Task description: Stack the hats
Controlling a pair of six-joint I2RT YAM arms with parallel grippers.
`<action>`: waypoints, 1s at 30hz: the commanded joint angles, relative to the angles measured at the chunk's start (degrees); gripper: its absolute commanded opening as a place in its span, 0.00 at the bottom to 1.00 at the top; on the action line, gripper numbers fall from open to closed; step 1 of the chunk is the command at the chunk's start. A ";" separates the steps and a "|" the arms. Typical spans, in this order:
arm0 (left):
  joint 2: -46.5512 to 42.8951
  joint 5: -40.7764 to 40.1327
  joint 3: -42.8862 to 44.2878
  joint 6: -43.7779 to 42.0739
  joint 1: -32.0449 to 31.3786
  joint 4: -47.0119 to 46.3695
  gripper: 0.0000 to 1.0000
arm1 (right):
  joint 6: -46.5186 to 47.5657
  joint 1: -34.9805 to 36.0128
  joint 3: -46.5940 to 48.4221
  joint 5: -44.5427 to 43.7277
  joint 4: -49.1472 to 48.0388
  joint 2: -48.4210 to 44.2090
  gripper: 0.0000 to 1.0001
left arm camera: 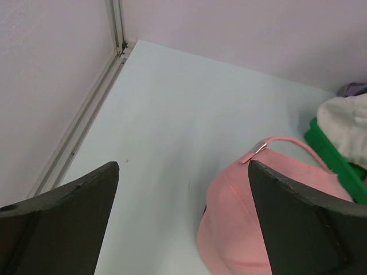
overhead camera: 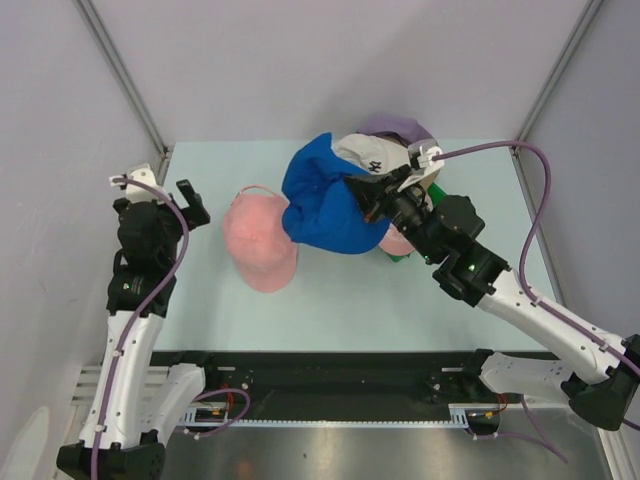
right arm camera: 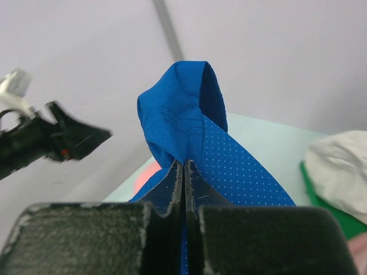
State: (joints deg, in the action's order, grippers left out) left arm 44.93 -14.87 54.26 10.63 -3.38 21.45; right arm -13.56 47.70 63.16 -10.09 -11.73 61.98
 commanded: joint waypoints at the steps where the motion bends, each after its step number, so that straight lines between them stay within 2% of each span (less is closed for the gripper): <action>1: -1.24 2.30 6.46 2.54 -0.31 0.52 1.00 | -1.11 4.23 4.43 5.60 -3.74 0.16 0.00; 2: -1.77 3.18 7.08 2.90 -0.31 0.87 1.00 | -1.03 4.76 4.43 6.65 -4.53 0.08 0.00; 6: -3.35 16.42 7.97 2.55 -0.31 -1.32 1.00 | 2.03 4.51 3.56 13.40 -5.67 -0.71 0.00; 7: -3.35 23.24 7.88 2.03 -0.31 -2.11 1.00 | 3.01 3.46 3.38 15.78 -4.81 -0.80 0.00; 9: -3.70 30.74 7.09 1.50 -0.31 -5.18 1.00 | 3.45 1.35 3.47 21.84 -2.96 -1.42 0.00; 10: -3.79 38.61 6.04 1.93 -0.31 -6.50 1.00 | 3.11 -1.62 3.12 27.17 -1.99 -1.51 0.00; 13: -4.23 51.12 3.67 3.94 -0.31 -11.77 1.00 | 1.26 -5.50 1.45 33.88 -1.81 -3.61 0.00; 16: -4.06 60.28 2.00 6.40 -0.31 -17.04 1.00 | 0.47 -9.20 1.27 36.97 0.64 -5.98 0.00; 17: -3.97 67.01 1.47 7.64 -0.31 -21.15 1.00 | 0.12 -10.77 1.18 37.16 1.09 -6.42 0.00; 20: -2.92 77.33 -0.99 15.80 -1.01 -33.01 1.00 | -0.85 -12.63 1.00 38.65 1.71 -7.66 0.00; 22: -2.48 77.36 -0.21 14.78 -2.59 -32.19 1.00 | -1.55 -13.95 1.09 39.44 1.88 -8.01 0.00; 26: -0.55 73.95 3.30 7.92 -8.21 -22.87 1.00 | -2.70 -14.74 1.36 40.58 1.97 -7.75 0.00; 30: 1.65 71.31 4.19 7.30 -11.56 -22.86 1.00 | -3.66 -14.92 1.01 41.37 1.62 -7.40 0.00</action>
State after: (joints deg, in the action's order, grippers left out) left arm 45.39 56.18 55.48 20.32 -12.69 -1.45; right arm -15.25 33.12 63.64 28.86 -8.58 54.76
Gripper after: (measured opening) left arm 0.996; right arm 0.010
